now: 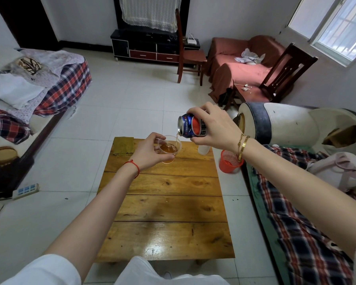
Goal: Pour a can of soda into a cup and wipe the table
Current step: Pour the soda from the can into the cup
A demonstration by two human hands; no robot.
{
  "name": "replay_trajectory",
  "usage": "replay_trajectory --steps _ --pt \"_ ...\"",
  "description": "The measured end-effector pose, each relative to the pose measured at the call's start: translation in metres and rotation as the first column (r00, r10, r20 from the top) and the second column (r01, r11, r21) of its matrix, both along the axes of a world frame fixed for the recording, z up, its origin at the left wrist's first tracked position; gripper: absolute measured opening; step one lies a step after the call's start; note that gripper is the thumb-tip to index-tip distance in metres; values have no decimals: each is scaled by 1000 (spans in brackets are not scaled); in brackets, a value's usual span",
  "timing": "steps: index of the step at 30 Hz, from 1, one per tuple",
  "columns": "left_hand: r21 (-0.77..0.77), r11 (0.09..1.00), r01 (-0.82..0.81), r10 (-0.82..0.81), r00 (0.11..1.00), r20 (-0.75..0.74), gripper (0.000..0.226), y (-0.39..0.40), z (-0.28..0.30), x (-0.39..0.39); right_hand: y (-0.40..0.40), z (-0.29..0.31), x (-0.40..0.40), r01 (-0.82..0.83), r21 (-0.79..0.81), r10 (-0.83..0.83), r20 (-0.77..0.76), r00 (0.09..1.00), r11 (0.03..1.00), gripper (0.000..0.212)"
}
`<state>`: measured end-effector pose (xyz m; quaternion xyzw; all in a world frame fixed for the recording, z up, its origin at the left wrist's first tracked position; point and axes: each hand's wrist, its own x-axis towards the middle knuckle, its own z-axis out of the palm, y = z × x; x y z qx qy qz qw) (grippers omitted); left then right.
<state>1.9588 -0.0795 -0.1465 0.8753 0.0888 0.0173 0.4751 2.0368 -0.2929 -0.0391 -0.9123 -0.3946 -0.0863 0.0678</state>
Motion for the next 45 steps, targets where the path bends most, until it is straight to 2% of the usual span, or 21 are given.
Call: replay_trajectory --steps 45 --pt "12 1000 -3 3 1000 24 65 -5 -5 13 -3 3 9 3 -30 -3 5 1000 1000 68"
